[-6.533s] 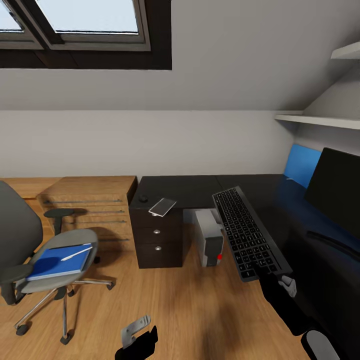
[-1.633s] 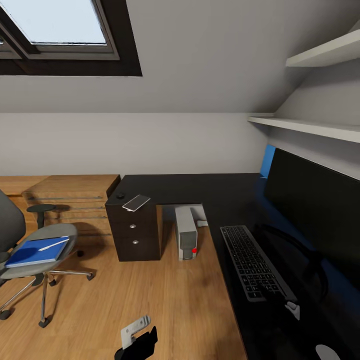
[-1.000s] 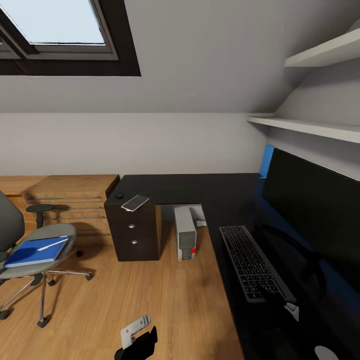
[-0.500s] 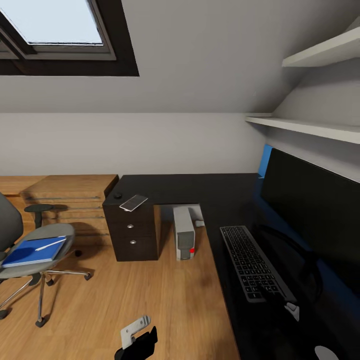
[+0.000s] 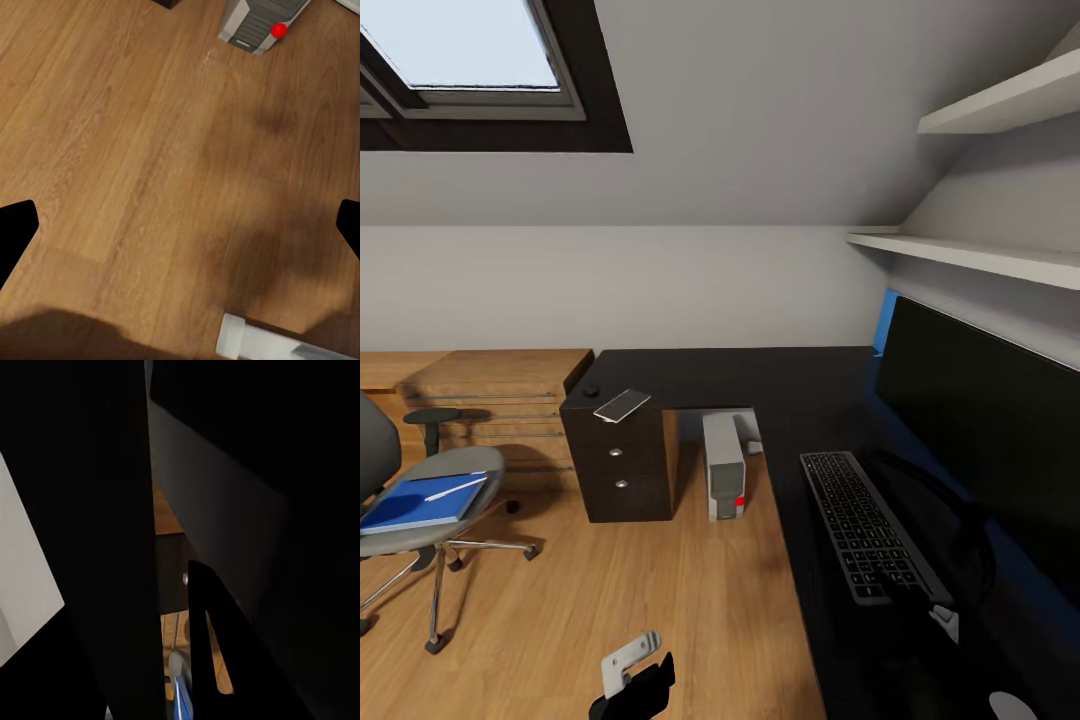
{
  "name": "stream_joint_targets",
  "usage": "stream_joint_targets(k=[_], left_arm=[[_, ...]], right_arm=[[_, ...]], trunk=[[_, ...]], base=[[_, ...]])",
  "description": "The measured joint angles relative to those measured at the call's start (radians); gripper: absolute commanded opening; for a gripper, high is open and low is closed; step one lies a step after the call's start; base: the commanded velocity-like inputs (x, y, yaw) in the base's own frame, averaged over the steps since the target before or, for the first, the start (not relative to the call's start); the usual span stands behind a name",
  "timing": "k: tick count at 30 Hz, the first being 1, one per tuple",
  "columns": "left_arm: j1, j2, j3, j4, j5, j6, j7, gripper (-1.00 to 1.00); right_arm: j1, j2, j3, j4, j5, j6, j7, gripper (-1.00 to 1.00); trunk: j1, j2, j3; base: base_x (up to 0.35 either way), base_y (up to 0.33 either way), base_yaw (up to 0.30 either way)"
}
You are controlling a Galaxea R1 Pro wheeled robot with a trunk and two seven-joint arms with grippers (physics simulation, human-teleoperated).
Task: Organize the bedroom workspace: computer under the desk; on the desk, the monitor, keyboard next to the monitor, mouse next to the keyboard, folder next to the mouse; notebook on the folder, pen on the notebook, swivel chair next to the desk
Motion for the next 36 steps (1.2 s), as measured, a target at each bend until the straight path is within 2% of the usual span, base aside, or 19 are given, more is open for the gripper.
stream_joint_targets(k=[17,18,19,20,36], left_arm=[[0.000,0.000,0.001,0.000,-0.002,0.000,0.000,1.00],[0.000,0.000,0.001,0.000,-0.002,0.000,0.000,1.00],[0.000,0.000,0.001,0.000,-0.002,0.000,0.000,1.00],[0.000,0.000,0.001,0.000,-0.001,0.000,0.000,1.00],[0.000,0.000,0.001,0.000,0.000,0.000,0.000,1.00]], right_arm=[[0.000,0.000,0.001,0.000,0.003,-0.001,0.001,-1.00],[0.000,0.000,0.001,0.000,0.003,-0.001,0.001,1.00],[0.000,0.000,0.003,0.002,0.024,-0.002,-0.033,1.00],[0.000,0.000,0.004,0.002,0.025,-0.002,-0.035,1.00],[0.000,-0.002,0.006,0.001,0.027,-0.001,-0.033,1.00]], trunk=[[0.000,0.000,0.000],[0.000,0.000,0.000],[0.000,0.000,0.000],[0.000,0.000,0.000],[0.000,0.000,0.000]], base=[[0.000,0.000,0.000],[0.000,0.000,0.000],[0.000,0.000,0.000],[0.000,0.000,0.000],[-0.040,-0.033,0.000]])
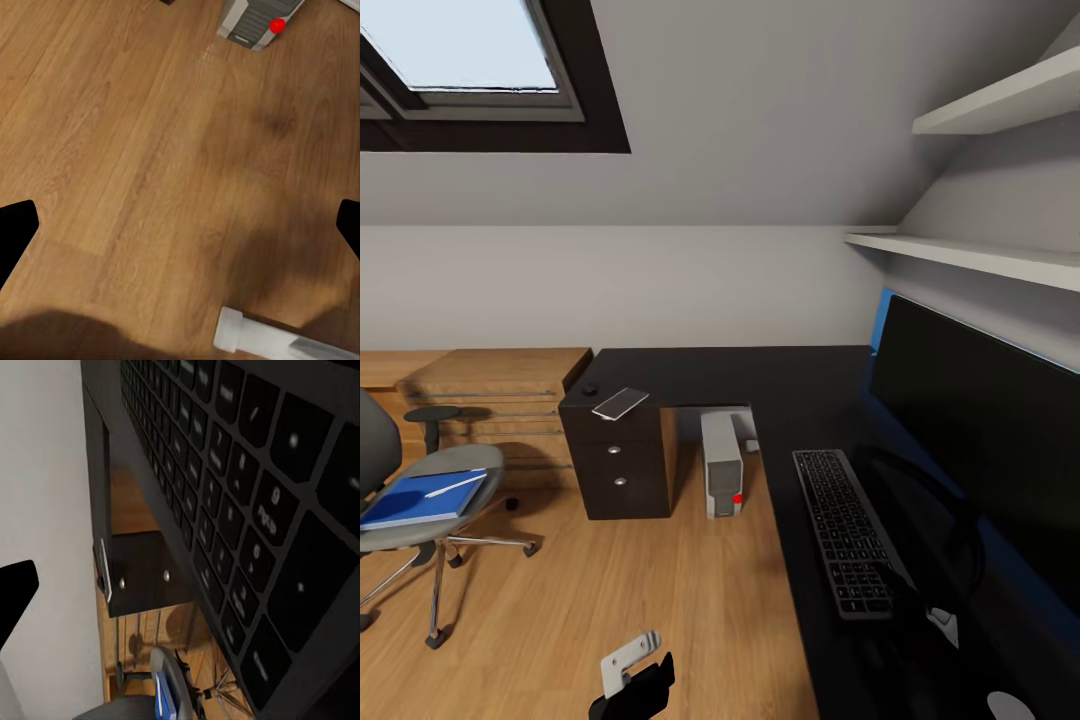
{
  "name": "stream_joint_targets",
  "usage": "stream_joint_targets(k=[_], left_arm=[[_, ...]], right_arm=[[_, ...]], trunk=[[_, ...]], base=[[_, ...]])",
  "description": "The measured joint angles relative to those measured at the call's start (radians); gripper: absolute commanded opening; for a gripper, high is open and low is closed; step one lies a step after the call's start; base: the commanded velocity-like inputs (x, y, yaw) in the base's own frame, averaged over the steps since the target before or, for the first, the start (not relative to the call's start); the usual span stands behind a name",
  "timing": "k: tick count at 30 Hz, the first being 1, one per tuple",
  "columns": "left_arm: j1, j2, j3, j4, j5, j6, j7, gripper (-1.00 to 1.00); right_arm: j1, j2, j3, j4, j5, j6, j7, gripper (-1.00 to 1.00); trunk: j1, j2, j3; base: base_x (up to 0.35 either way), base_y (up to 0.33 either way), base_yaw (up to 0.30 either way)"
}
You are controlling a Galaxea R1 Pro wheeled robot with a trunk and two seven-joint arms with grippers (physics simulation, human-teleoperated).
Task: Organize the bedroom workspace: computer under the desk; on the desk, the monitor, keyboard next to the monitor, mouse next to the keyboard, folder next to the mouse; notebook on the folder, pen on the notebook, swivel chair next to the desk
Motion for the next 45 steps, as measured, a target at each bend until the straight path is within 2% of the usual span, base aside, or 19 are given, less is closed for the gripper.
stream_joint_targets(k=[27,36,45], left_arm=[[0.000,0.000,-0.001,0.000,0.001,0.000,0.000,1.00],[0.000,0.001,-0.001,0.000,0.000,0.000,0.000,1.00],[0.000,0.001,0.001,0.000,0.000,0.000,0.000,1.00]], right_arm=[[0.000,0.000,0.001,0.000,0.000,0.000,0.002,1.00],[0.000,0.000,0.002,0.000,0.001,0.000,0.001,1.00],[0.000,0.001,0.003,0.000,0.046,0.000,0.002,1.00]], trunk=[[0.000,0.000,0.000],[0.000,0.000,0.000],[0.001,0.000,0.000]], base=[[-0.043,-0.055,0.000],[-0.143,-0.209,0.000],[-0.321,-0.027,0.000]])
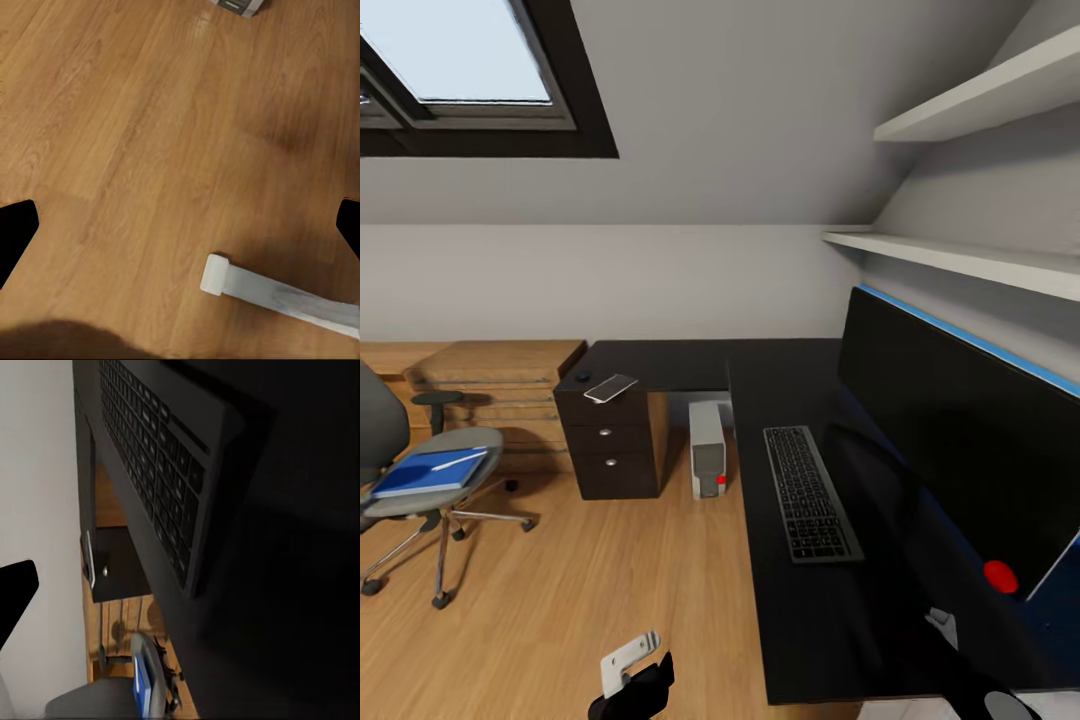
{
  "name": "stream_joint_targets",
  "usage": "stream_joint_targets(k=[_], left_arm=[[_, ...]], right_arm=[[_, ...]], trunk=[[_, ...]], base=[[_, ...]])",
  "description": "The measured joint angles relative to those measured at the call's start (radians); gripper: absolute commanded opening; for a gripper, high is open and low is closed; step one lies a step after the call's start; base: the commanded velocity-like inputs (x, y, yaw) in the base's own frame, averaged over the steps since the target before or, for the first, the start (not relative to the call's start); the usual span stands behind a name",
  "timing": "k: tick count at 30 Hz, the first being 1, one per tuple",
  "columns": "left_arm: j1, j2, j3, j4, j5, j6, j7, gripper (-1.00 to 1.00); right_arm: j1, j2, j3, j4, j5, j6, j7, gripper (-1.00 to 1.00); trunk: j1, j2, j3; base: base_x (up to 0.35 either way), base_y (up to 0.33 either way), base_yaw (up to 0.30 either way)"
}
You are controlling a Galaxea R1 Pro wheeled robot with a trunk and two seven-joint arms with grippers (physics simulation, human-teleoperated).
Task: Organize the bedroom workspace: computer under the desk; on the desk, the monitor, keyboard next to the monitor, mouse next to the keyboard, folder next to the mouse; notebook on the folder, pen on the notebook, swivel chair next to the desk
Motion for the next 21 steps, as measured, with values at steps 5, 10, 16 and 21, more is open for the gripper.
stream_joint_targets(k=[5,10,16,21], left_arm=[[0.000,0.000,0.001,0.000,0.000,0.000,0.000,1.00],[0.000,0.000,0.003,0.000,0.000,0.000,0.000,1.00],[0.000,0.001,0.009,0.000,0.000,0.001,0.000,1.00],[0.000,0.003,0.032,0.000,-0.001,0.003,-0.001,1.00]], right_arm=[[0.000,0.000,0.000,0.001,0.003,0.000,0.000,1.00],[0.000,0.001,0.000,0.002,0.004,0.000,0.000,1.00],[0.000,0.002,0.014,0.006,0.006,-0.001,0.000,1.00],[0.000,0.002,0.048,0.020,0.007,-0.002,0.002,1.00]], trunk=[[0.000,0.000,0.000],[0.000,0.000,0.000],[0.000,0.000,0.000],[0.000,0.000,0.000]], base=[[-0.334,-0.002,0.000],[-0.335,0.000,0.000],[-0.335,0.000,0.000],[-0.335,0.000,0.000]])
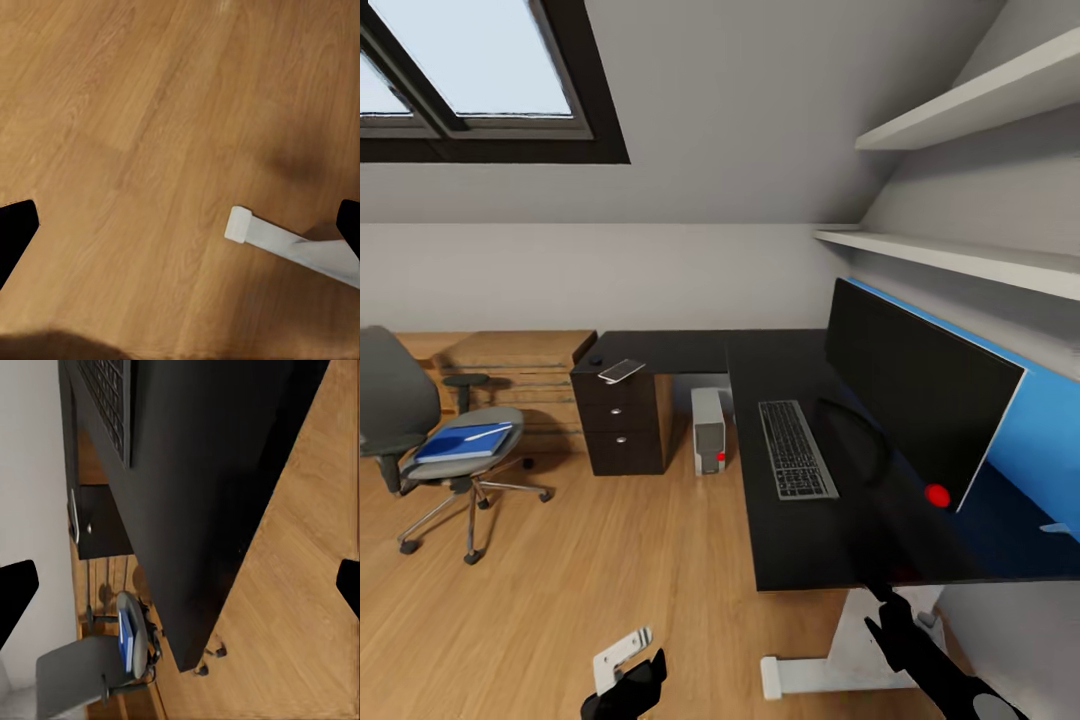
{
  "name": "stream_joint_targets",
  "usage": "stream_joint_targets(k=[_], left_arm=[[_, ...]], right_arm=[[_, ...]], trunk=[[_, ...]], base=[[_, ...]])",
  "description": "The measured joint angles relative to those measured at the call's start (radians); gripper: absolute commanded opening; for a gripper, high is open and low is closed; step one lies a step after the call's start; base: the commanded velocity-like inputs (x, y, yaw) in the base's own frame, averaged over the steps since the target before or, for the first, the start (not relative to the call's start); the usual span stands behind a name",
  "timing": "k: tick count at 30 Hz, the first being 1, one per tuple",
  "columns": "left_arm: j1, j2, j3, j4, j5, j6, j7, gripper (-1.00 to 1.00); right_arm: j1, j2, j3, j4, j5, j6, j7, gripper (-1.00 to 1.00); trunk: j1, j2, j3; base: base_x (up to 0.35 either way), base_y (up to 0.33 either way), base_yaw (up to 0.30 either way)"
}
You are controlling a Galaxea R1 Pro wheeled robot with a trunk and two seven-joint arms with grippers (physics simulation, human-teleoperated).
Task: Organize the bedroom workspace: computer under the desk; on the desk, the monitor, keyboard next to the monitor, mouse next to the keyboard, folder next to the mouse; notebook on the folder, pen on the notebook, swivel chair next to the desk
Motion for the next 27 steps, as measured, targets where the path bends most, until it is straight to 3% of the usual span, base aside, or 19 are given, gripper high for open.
stream_joint_targets(k=[4,7,8,9,10,11,13,15,17,21,23,24,27], left_arm=[[0.000,0.001,0.011,0.000,0.000,0.001,-0.001,1.00],[0.000,0.001,0.013,0.000,-0.001,0.002,-0.002,1.00],[0.000,0.001,0.013,0.000,-0.002,0.002,-0.003,1.00],[0.000,0.001,0.012,0.000,-0.002,0.002,-0.004,1.00],[0.000,0.001,0.011,0.000,-0.006,0.001,-0.004,1.00],[0.000,0.001,0.009,0.000,-0.008,0.001,-0.004,1.00],[0.000,0.000,0.003,0.008,-0.008,0.002,-0.004,1.00],[0.000,0.000,0.003,0.023,-0.010,0.003,-0.004,1.00],[0.000,0.001,0.002,0.049,-0.015,0.004,-0.005,1.00],[0.000,0.004,0.004,0.092,-0.014,0.016,-0.007,1.00],[0.000,0.007,0.005,0.122,-0.014,0.020,-0.006,1.00],[0.000,0.009,0.006,0.161,-0.014,0.022,-0.005,1.00],[0.000,0.013,0.006,0.236,-0.018,0.023,-0.005,1.00]], right_arm=[[0.000,0.003,0.036,0.004,0.010,0.000,0.003,1.00],[0.000,0.004,0.069,0.022,0.052,0.000,0.002,1.00],[0.000,-0.001,0.078,0.043,0.114,0.000,0.003,1.00],[0.000,-0.004,0.081,0.049,0.144,0.001,0.004,1.00],[0.000,-0.008,0.084,0.061,0.242,0.003,0.005,1.00],[0.000,-0.009,0.086,0.065,0.278,0.003,0.006,1.00],[0.000,-0.008,0.089,0.086,0.412,0.002,0.004,1.00],[0.000,-0.008,0.092,0.104,0.479,0.000,0.005,1.00],[0.000,-0.006,0.096,0.157,0.598,-0.010,0.005,1.00],[0.000,-0.003,0.103,0.231,0.745,-0.084,0.003,1.00],[0.000,-0.002,0.109,0.245,0.794,-0.119,0.002,1.00],[0.000,0.001,0.120,0.255,0.845,-0.151,0.001,1.00],[0.000,0.013,0.142,0.278,0.921,-0.200,-0.001,1.00]], trunk=[[0.000,0.000,0.000],[0.000,0.000,0.000],[0.000,0.000,0.000],[0.000,0.000,0.000],[0.000,0.000,0.000],[0.000,0.000,0.000],[0.000,0.000,0.000],[-0.008,0.014,0.006],[-0.016,0.028,0.012],[-0.031,0.056,0.025],[-0.039,0.070,0.031],[-0.043,0.077,0.034],[-0.054,0.098,0.044]], base=[[-0.335,0.000,0.000],[-0.309,0.000,0.000],[-0.167,0.000,0.000],[-0.107,0.000,0.000],[-0.085,0.000,0.000],[-0.055,0.000,0.000],[-0.031,0.000,0.000],[-0.018,0.000,0.000],[-0.008,0.000,0.000],[-0.003,0.000,0.000],[-0.001,0.000,0.000],[0.000,0.000,0.000],[0.000,0.000,0.000]])
